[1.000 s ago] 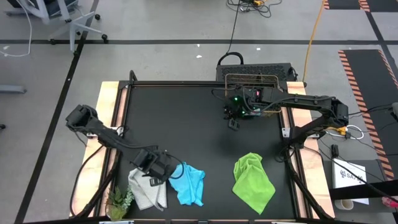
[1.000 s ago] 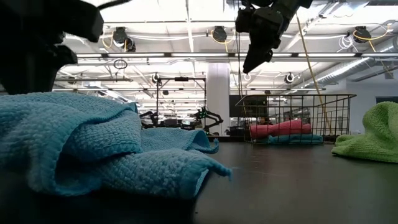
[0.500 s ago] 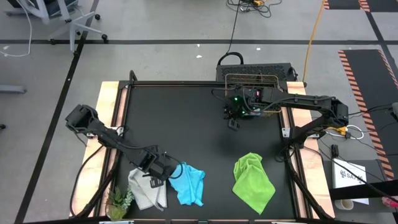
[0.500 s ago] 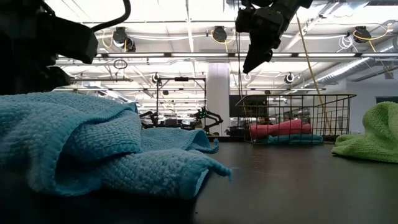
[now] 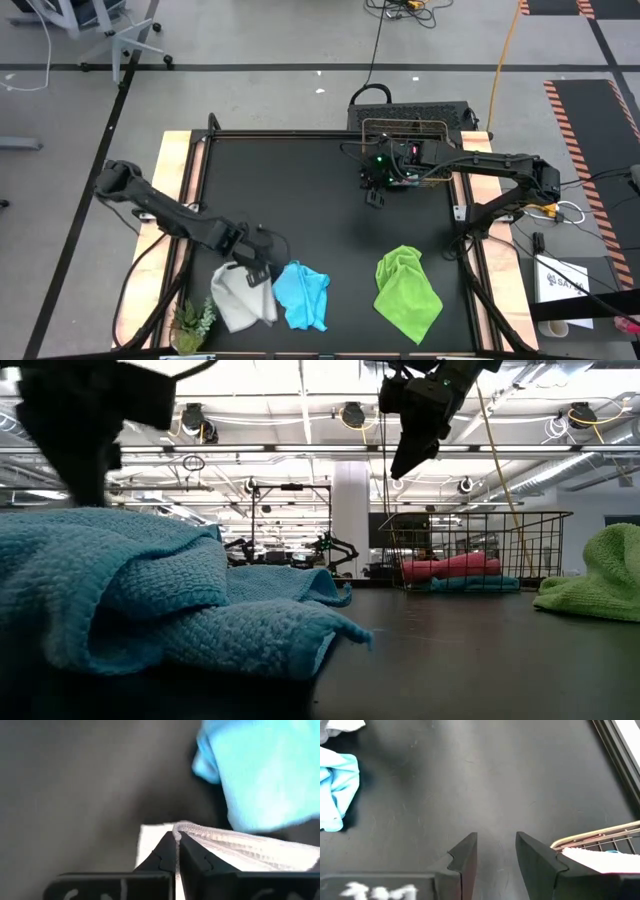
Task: Fold microfiber towels
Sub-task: Fold the gray towel
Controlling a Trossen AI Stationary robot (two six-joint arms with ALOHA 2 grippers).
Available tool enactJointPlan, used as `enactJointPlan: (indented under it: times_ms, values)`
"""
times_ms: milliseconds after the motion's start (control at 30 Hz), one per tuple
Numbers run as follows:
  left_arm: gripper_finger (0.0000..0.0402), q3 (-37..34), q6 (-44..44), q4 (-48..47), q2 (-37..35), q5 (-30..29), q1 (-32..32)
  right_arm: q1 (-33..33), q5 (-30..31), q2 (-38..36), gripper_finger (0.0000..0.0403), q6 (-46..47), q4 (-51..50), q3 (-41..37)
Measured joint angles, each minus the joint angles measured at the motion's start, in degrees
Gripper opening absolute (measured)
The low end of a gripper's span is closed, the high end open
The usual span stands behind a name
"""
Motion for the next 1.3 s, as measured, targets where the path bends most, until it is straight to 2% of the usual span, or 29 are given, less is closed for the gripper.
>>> enactJointPlan:
  times_ms: [333,533,700,867,1100,1167,1300]
  values:
    - [0.0004,3.4,-3.0,-3.5,-15.2,-25.5,3.8,0.0,0.0,0.0,0.0128,0.4,1.3,0.0]
    - [0.0004,4.8,1.8,4.3,-20.9,-36.6,5.5,0.2,-0.4,0.0,0.0128,0.8,3.7,0.0]
    - [0.0004,4.9,6.8,10.2,-22.1,-43.6,7.8,1.2,-2.1,0.0,0.0128,1.3,9.1,0.0]
    - [0.0003,4.9,10.5,12.6,-21.9,-43.8,10.4,3.3,-7.9,0.0,0.0128,1.7,15.2,0.0]
    - [0.0004,4.9,10.6,12.8,-21.9,-42.2,11.7,6.9,-7.5,2.5,0.0128,2.4,22.3,0.0]
    - [0.0004,4.8,10.5,13.0,-21.9,-42.6,12.0,8.3,-5.3,4.2,0.0128,1.4,23.8,0.0]
    - [0.0006,4.8,9.4,13.4,-21.9,-43.0,13.2,10.7,3.1,8.2,0.0128,-0.4,28.5,0.0]
